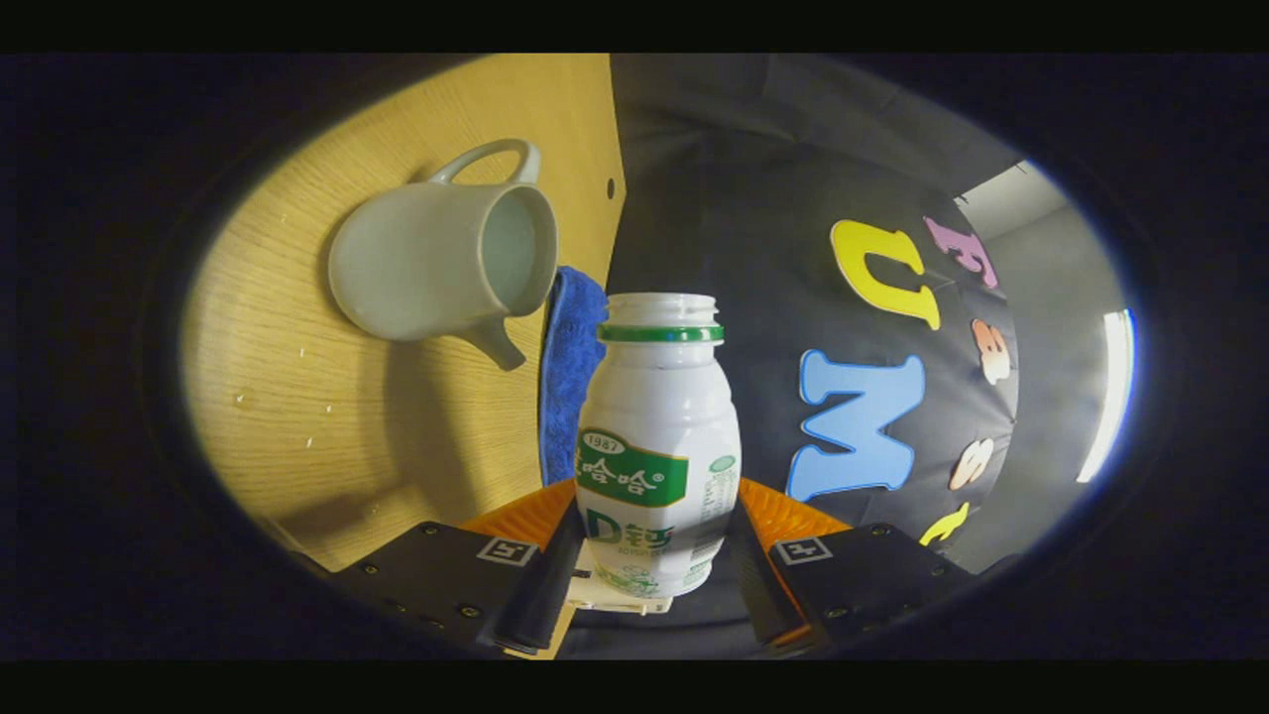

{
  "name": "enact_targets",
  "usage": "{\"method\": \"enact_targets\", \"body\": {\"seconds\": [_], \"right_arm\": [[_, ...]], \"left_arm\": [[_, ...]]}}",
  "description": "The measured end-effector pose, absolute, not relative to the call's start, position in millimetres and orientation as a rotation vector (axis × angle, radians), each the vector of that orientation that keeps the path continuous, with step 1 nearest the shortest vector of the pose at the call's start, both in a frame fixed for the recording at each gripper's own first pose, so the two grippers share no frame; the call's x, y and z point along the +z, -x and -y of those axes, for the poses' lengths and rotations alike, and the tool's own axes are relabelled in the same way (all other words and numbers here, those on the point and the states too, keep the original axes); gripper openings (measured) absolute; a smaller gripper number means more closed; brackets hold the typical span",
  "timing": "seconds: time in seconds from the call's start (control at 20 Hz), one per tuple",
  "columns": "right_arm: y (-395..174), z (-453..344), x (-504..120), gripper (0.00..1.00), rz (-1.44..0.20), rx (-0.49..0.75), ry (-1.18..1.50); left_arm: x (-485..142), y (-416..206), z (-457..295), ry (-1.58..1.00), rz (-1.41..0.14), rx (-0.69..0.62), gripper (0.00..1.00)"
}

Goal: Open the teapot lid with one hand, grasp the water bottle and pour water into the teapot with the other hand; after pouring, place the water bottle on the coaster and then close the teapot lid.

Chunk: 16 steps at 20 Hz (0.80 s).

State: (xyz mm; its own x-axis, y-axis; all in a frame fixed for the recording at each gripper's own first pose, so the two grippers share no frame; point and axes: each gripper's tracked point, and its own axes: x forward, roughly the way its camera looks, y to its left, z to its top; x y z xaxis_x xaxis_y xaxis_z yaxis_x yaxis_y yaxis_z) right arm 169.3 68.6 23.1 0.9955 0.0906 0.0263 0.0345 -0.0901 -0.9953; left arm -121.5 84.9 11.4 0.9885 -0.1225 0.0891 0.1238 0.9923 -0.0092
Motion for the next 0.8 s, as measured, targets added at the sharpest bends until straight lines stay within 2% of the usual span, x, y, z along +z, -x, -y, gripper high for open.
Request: {"method": "enact_targets", "body": {"seconds": [0.8], "right_arm": [[-168.3,-72.8,30.2,0.72,0.180,0.014,1.773]], "left_arm": [[6.2,118.4,-86.3,0.022,0.067,-0.122,0.13]]}}
